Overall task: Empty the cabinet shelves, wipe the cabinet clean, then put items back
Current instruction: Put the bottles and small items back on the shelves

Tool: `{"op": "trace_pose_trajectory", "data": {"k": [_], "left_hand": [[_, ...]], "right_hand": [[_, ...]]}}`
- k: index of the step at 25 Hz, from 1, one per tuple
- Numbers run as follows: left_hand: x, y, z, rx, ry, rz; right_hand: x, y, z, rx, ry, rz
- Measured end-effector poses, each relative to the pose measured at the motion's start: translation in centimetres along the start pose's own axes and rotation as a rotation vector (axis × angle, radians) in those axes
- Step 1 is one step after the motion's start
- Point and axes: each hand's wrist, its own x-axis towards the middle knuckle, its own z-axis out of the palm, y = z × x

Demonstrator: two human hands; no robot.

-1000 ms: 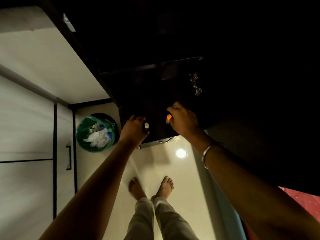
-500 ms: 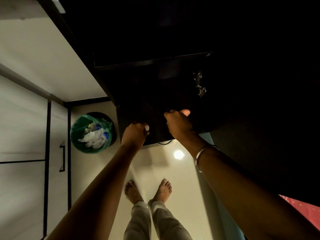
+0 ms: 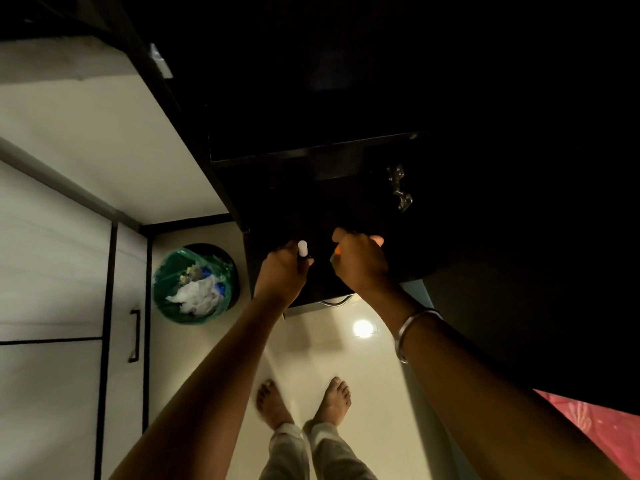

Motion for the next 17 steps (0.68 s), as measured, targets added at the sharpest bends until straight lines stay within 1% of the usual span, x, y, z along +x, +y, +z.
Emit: {"op": "trace_pose_trajectory", "data": {"k": [4, 7, 8, 13, 17], "left_hand": [[-0.3, 3.8, -6.2, -0.088, 0.106, 0.141], [-0.9, 7.6, -11.4, -0.128, 0.162, 0.219], [-1.0, 8.9, -12.7, -0.143, 0.180, 0.242], [-2.4, 18.0, -22.0, -0.175, 0.320, 0.388], [-3.2, 23.9, -27.1, -0.197, 0.399, 0.495]], "right_hand": [[-1.1, -2.7, -6.2, 0.307, 0.170, 0.154], [-1.7, -4.9, -12.2, 0.447, 0.292, 0.192], [-1.9, -5.5, -13.9, 0.488, 0.312, 0.186], [-4.7, -8.5, -25.5, 0.680, 0.494, 0.016], [-5.7, -9.5, -32.3, 0.750, 0.598, -0.051]]}}
